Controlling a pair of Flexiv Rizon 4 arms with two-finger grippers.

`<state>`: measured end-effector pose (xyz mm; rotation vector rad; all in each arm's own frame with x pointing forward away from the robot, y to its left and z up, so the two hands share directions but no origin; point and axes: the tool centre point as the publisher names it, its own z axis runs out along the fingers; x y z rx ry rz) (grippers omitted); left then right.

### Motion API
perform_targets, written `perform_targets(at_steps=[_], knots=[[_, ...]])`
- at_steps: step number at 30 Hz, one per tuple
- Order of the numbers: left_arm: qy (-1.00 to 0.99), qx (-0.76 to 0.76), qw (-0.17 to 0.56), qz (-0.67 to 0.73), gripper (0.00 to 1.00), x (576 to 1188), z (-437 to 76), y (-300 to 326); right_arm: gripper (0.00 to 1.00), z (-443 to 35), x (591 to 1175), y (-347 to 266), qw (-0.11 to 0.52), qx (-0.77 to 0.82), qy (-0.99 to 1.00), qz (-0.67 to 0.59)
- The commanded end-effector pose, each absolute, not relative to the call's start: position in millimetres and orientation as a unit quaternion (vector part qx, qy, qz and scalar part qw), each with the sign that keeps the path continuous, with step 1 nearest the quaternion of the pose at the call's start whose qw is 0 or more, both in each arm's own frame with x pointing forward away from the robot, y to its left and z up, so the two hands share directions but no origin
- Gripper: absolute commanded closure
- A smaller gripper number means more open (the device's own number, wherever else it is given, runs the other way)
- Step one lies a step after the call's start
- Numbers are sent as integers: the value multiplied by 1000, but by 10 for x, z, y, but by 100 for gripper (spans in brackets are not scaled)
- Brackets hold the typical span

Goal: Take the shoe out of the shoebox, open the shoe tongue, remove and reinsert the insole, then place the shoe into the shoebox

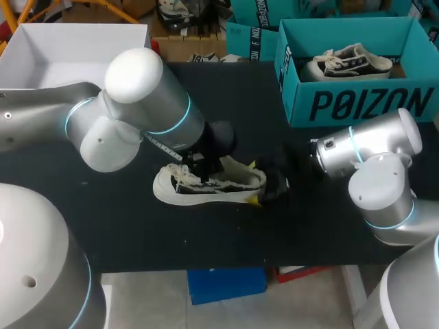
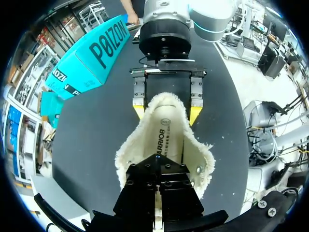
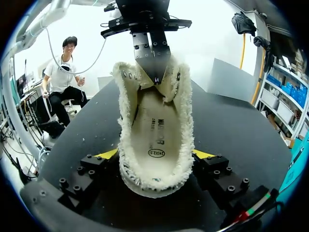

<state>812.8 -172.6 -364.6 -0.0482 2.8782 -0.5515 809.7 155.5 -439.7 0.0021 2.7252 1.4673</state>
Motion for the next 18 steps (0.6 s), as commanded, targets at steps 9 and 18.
perform_targets(at_steps=[9,18], knots=[[988,61,-4,-143,100,8145,-3210,-1756,100,-4437,8095,1569,23,1,881,473],[985,116,-56,-114,100,8027,-2890,-1840,100,-4437,8095,1569,23,1,881,473]])
